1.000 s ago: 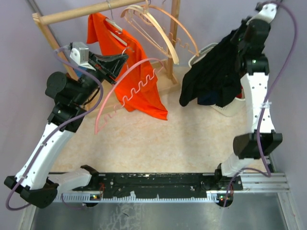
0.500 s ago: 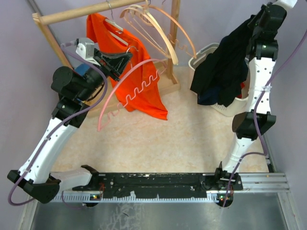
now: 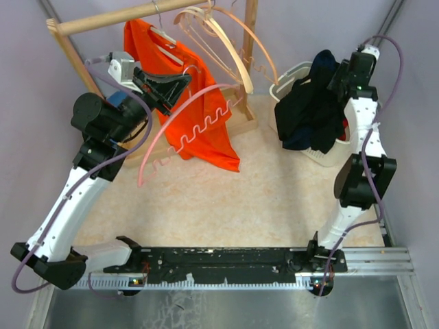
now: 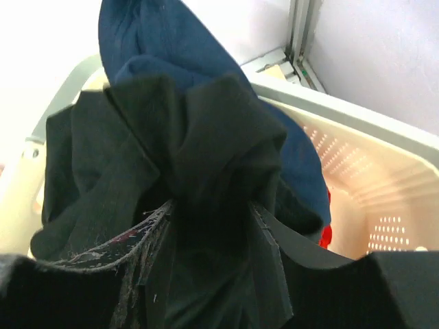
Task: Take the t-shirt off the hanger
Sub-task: Place the T-shirt in the bin, then place the hanger on the clothesline.
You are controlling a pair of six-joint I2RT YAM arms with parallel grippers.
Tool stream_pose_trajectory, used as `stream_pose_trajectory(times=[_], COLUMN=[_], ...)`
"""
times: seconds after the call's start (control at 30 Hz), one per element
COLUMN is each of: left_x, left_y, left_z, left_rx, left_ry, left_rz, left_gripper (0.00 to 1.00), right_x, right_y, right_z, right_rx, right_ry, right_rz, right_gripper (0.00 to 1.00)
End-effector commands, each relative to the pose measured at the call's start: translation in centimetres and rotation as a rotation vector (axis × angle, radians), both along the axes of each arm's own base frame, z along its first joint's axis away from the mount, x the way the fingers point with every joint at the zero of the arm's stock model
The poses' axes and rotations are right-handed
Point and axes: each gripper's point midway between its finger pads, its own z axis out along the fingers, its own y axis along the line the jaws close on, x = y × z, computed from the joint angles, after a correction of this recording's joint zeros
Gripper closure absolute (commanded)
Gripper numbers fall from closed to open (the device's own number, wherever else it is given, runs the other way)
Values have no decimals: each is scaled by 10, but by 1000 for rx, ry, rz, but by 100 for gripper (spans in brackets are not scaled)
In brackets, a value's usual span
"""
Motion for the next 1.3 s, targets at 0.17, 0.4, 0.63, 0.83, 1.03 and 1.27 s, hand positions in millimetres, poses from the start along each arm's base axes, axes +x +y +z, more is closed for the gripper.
stream_pose_trajectory(times=[0.17, 0.4, 0.63, 0.83, 1.03, 1.27], left_x=[-26, -47, -72, -84, -84, -67], left_y=[18, 32, 31, 36, 59, 96], left_z=[38, 42, 40, 26, 7, -1], left_rx=[-41, -29, 84, 109, 140, 82], left_ry=[-55, -62, -21, 47, 134, 181], left_rz=[12, 27, -46, -63, 49, 274], left_gripper=[100, 100, 100, 100, 100, 100], right_x=[-80, -126, -155, -165, -174, -191], right_y=[44, 119, 157, 163, 174, 209], right_z=[137, 176, 191, 191, 192, 199], right_rx=[-97, -96, -78, -67, -58, -52], right_ry=[-307, -427, -474, -477, -478, -501], right_rz=[96, 287, 379, 398, 438, 539], right_gripper=[54, 54, 53, 53, 53, 53])
